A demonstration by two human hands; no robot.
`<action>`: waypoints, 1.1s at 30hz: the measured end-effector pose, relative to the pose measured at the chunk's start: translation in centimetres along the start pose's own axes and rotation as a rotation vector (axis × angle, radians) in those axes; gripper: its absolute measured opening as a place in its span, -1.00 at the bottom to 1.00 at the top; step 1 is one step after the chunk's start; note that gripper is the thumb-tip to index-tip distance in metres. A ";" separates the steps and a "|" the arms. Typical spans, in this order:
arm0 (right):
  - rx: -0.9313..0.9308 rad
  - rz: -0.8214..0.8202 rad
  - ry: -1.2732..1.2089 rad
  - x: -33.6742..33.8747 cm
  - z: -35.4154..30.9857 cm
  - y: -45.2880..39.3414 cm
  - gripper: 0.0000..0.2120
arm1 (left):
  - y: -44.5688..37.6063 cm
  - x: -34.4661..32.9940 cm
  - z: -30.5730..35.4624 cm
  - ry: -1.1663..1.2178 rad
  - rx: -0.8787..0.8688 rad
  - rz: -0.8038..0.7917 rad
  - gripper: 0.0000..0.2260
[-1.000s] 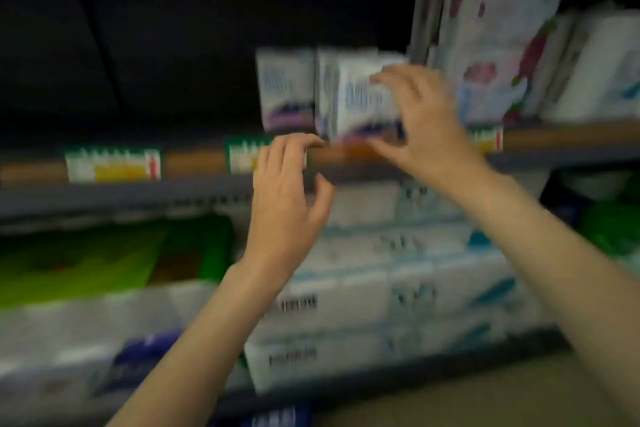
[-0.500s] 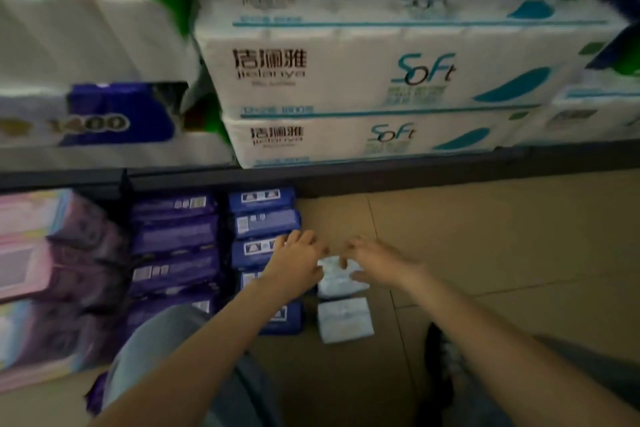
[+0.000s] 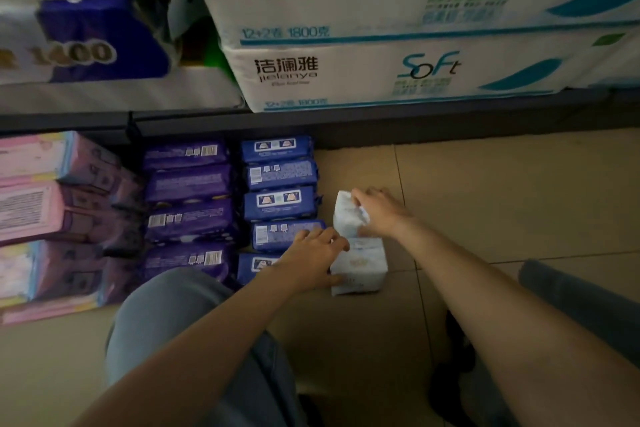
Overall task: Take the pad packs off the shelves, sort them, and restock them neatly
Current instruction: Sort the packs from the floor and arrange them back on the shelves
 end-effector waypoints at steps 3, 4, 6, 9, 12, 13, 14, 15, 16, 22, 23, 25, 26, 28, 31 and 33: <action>-0.094 0.064 -0.048 1.9 2.7 0.6 -0.53 | -1.0 -1.9 0.7 -0.044 0.007 -0.075 -0.36; -0.124 0.082 -0.076 2.8 4.0 1.0 -0.53 | -1.5 -2.6 1.0 -0.062 0.006 -0.106 -0.34; -0.170 0.124 -0.148 4.5 6.4 2.0 -0.52 | -2.6 -4.0 2.0 -0.144 -0.023 -0.173 -0.30; -0.183 0.169 -0.212 6.4 8.1 3.9 -0.51 | -3.8 -5.0 3.4 -0.219 -0.033 -0.209 -0.25; -0.181 0.176 -0.220 8.2 8.1 5.5 -0.52 | -4.6 -2.9 2.9 -0.049 0.032 -0.147 -0.37; -0.176 0.178 -0.223 9.1 8.0 5.8 -0.52 | -4.7 -1.6 2.6 0.048 0.042 -0.134 -0.44; -0.172 0.180 -0.225 10.2 7.9 6.1 -0.51 | -4.6 -0.2 2.6 0.144 0.034 -0.133 -0.49; -0.165 0.178 -0.226 11.4 7.6 6.5 -0.51 | -4.5 1.2 2.8 0.226 0.012 -0.149 -0.52; -0.159 0.178 -0.222 12.9 7.4 6.9 -0.52 | -4.4 2.8 3.3 0.295 -0.020 -0.168 -0.54; -0.117 0.318 -0.106 25.9 5.7 12.0 -0.57 | -2.8 16.6 5.8 0.671 -0.259 -0.074 -0.74; -0.112 0.368 -0.077 28.6 5.2 13.3 -0.56 | -1.7 19.6 6.0 0.704 -0.284 -0.024 -0.73; -0.082 0.489 -0.050 34.0 3.5 16.2 -0.56 | 1.0 25.7 6.6 0.731 -0.344 0.084 -0.75; -0.063 0.550 -0.048 36.7 2.4 17.6 -0.57 | 2.4 28.5 6.9 0.730 -0.378 0.142 -0.76; -0.042 0.668 -0.024 41.7 0.2 20.4 -0.56 | 5.4 34.0 7.4 0.726 -0.437 0.271 -0.77; 0.011 0.834 -0.029 48.5 -2.7 24.8 -0.58 | 10.4 41.0 8.2 0.731 -0.502 0.409 -0.76; 0.087 0.937 -0.043 52.3 -4.8 27.7 -0.59 | 14.3 45.0 8.7 0.737 -0.546 0.500 -0.75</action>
Point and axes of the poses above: each hand's wrist, its own y-axis away from the middle knuckle, its own x-axis out of the back of the hand, z = x × y, the point moved 10 cm from there along -y, towards the middle knuckle, and after that the axes turned 8 degrees about y, right-handed, at the moved point
